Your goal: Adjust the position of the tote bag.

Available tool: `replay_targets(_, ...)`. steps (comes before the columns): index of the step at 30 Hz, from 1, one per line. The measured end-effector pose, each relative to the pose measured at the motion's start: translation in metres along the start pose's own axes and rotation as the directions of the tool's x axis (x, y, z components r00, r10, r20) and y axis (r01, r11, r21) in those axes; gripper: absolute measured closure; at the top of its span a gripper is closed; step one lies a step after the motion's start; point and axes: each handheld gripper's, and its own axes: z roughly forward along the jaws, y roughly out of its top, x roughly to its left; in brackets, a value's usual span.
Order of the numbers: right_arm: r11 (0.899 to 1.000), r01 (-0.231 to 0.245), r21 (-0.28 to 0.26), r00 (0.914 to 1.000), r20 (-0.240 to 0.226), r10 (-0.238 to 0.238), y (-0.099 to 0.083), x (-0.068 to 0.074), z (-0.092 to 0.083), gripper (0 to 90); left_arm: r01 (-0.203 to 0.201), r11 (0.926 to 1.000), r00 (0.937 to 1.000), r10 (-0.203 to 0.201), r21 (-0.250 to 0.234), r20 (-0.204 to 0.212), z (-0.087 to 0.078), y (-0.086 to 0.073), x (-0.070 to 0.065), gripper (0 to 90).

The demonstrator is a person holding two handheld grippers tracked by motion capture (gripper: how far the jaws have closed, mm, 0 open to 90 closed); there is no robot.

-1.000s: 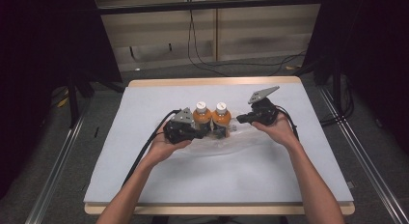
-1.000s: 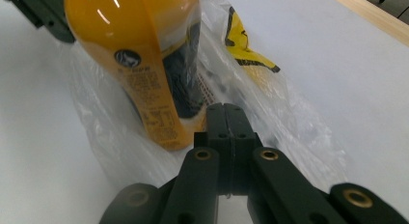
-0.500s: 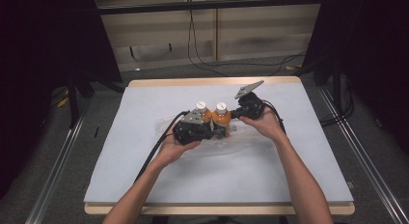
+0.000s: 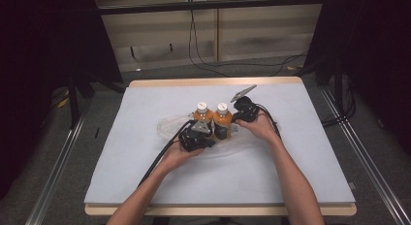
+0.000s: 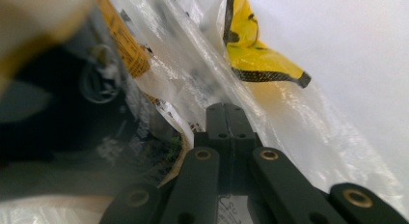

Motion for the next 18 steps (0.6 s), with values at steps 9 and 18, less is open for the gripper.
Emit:
replay_targets(9, 0.998, -0.026, 0.052, 0.9993, -0.024, 0.027, -0.004, -0.005, 0.018, 90.0, -0.027, 0.9986, 0.9996, 0.027, 0.045, 0.008, 0.004, -0.005, -0.007, 90.0)
replay_targets(18, 0.996, -0.05, 0.071, 0.9984, 0.031, 0.048, 0.004, -0.008, 0.022, 90.0, -0.023, 0.999, 0.9976, 0.021, 0.039, 0.065, 0.002, -0.009, -0.009, 90.0)
